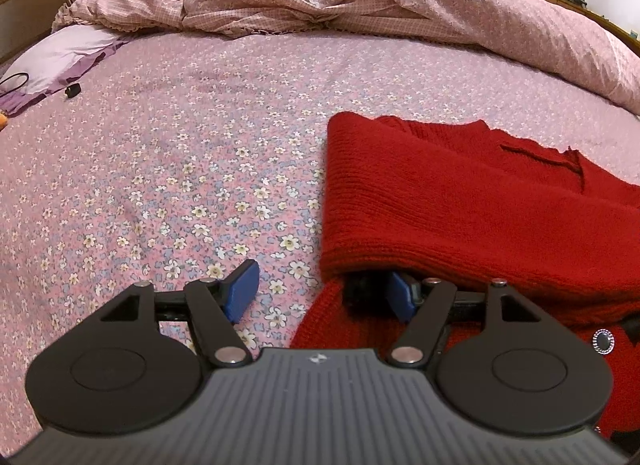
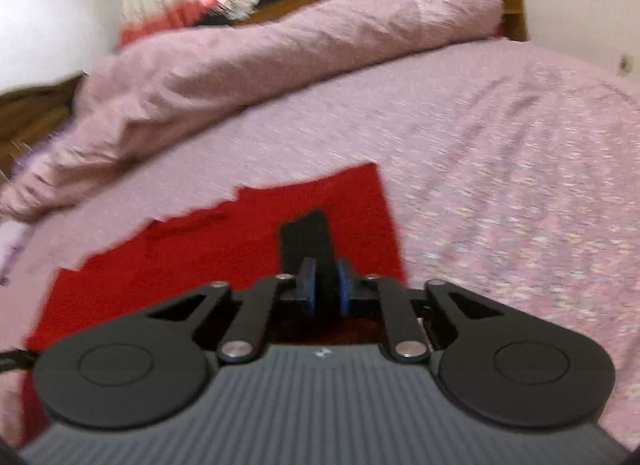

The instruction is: Fold small clothes

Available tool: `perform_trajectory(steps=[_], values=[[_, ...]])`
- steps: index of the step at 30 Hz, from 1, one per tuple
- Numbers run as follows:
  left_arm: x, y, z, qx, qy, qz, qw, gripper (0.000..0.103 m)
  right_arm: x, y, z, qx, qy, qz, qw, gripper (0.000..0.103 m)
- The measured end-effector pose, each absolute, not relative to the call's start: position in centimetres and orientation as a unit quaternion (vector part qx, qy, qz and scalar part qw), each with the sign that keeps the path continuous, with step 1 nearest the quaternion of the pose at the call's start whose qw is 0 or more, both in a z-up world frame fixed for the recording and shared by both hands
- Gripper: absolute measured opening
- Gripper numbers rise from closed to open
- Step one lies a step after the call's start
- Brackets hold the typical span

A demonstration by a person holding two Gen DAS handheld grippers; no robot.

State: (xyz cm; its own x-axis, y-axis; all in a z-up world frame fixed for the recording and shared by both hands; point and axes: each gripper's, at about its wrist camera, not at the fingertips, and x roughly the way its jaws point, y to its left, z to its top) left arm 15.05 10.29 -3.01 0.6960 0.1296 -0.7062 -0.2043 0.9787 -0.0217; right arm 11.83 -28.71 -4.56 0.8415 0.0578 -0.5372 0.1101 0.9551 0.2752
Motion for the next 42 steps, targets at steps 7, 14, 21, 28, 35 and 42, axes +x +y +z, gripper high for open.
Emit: perform_trajectory(steps=[7, 14, 21, 28, 35, 42], values=[[14.5, 10.1, -2.1, -0.039, 0.379, 0.086, 0.921, 0.074, 12.0, -29.4, -5.0, 0.15, 0.3, 0.0, 0.942, 0.016], [11.9, 10.3, -0.2, -0.008, 0.373, 0.07, 0.925, 0.074, 10.0, -29.7, -2.9, 0.153, 0.295, 0.021, 0.943, 0.035], [9.1, 11.7, 1.2, -0.007, 0.375, 0.066, 0.925, 0.074, 7.2, -29.9, -0.9, 0.14, 0.305, 0.045, 0.941, 0.049], [5.7, 12.3, 1.9, -0.012, 0.388, 0.056, 0.92, 0.074, 4.6, -30.3, 0.0, 0.123, 0.339, 0.065, 0.931, 0.049], [2.3, 12.1, 1.3, -0.005, 0.411, 0.045, 0.911, 0.075, 1.4, -30.6, -0.5, 0.095, 0.368, 0.067, 0.923, 0.049], [-0.3, 12.2, 0.1, -0.007, 0.443, 0.028, 0.896, 0.075, -0.8, -30.5, -1.6, 0.065, 0.395, 0.083, 0.912, 0.049]])
